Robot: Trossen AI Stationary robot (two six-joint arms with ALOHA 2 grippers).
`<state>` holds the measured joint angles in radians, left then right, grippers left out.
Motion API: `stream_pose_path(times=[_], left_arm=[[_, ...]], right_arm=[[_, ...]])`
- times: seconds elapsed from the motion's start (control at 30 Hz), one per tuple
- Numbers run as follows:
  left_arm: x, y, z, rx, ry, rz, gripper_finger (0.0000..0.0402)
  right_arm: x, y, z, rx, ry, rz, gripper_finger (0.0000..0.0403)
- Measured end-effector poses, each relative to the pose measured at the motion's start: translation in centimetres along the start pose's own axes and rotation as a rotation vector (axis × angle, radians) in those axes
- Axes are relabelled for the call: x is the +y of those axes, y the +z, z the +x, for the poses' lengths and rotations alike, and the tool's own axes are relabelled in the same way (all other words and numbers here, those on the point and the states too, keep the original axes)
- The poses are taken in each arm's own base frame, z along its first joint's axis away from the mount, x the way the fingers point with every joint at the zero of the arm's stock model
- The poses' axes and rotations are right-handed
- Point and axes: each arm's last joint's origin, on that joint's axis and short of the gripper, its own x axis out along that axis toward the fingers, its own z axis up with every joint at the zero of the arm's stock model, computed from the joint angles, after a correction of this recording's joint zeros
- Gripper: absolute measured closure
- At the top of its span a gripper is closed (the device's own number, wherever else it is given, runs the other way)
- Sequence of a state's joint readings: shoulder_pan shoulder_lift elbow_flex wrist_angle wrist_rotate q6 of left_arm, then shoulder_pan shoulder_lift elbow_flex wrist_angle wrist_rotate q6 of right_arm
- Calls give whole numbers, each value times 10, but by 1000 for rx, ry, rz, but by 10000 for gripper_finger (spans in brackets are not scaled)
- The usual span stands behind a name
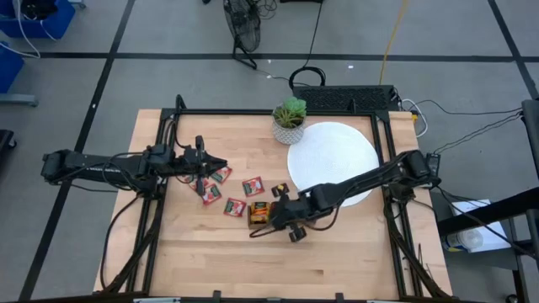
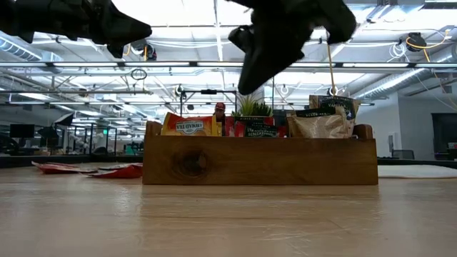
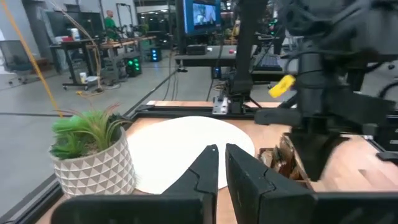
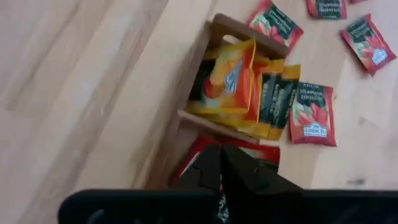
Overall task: Pick & Place Tea
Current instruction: Put the red tea bag into the middle section of the wooden organizer
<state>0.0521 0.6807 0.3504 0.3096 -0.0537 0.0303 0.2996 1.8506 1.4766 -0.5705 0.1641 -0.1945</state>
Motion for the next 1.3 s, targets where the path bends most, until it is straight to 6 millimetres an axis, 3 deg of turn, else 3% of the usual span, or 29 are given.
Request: stream_pose_path(times=[0.1,0.3,0.47,0.67,0.93,1.3], left_arm=[[0,0,0,-1,3,0,364],[0,0,0,-1,2,-4,364],[0,0,0,-1,4,-7,364],[1,0,0,-1,31,-7,364],[1,0,0,0,40,-6,364],[1,-2,0,24,43,-6,364]], right_arm=[[1,7,9,51,22,-8,402],[5,2,42,228,55,-33,403],[7,-2,56,290,87,-40,403],[1,-6,56,328,146,-12,403],[-3,-20,75,438,125,-16,403],[9,-17,78,455,-115,-113,403]])
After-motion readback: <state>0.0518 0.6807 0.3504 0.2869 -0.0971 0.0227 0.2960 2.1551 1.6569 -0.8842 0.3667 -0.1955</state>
